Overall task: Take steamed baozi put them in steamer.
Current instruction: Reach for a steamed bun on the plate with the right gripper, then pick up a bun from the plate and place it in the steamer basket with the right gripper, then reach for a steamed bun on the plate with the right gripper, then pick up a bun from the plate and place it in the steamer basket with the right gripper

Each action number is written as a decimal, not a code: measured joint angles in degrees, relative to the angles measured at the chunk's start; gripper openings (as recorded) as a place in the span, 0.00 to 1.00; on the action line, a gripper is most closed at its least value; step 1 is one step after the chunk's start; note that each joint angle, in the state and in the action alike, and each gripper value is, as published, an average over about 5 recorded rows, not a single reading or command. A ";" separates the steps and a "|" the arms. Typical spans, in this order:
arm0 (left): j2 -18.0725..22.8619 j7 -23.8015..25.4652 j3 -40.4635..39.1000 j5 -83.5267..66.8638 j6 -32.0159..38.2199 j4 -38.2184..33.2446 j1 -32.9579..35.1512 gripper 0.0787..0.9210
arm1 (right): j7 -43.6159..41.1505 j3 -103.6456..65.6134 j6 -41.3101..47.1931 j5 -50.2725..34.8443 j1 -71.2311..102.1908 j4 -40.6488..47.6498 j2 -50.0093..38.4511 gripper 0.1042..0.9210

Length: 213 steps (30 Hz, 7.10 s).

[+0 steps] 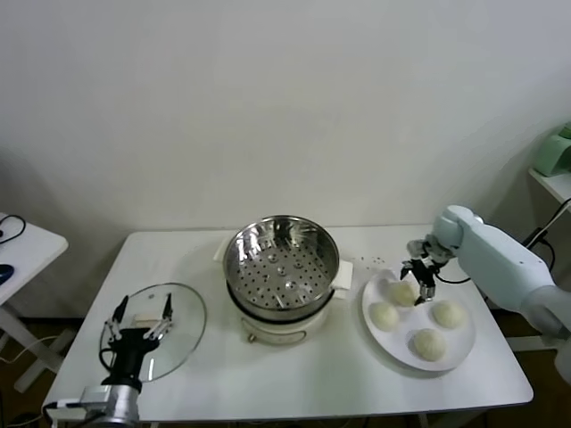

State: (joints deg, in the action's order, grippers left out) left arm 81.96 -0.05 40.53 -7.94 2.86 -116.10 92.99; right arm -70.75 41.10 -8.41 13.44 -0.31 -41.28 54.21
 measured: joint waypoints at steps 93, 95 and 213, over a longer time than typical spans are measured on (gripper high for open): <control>-0.81 -2.27 0.83 -2.81 -1.31 -1.96 3.79 0.88 | 0.08 15.15 -20.68 20.93 -17.95 -14.18 28.20 0.73; -0.76 -2.30 0.84 -2.82 -1.35 -1.93 3.82 0.88 | 0.13 15.01 -20.91 21.44 -17.62 -13.70 28.47 0.73; 0.23 -2.43 0.24 -1.78 -2.19 -1.90 4.15 0.88 | 6.74 10.37 14.04 -19.81 1.18 -22.19 -9.97 0.66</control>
State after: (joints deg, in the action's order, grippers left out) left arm 82.19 -2.48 40.76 -9.72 0.67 -118.00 97.14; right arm -64.00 51.47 5.63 -6.37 0.87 -63.47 44.23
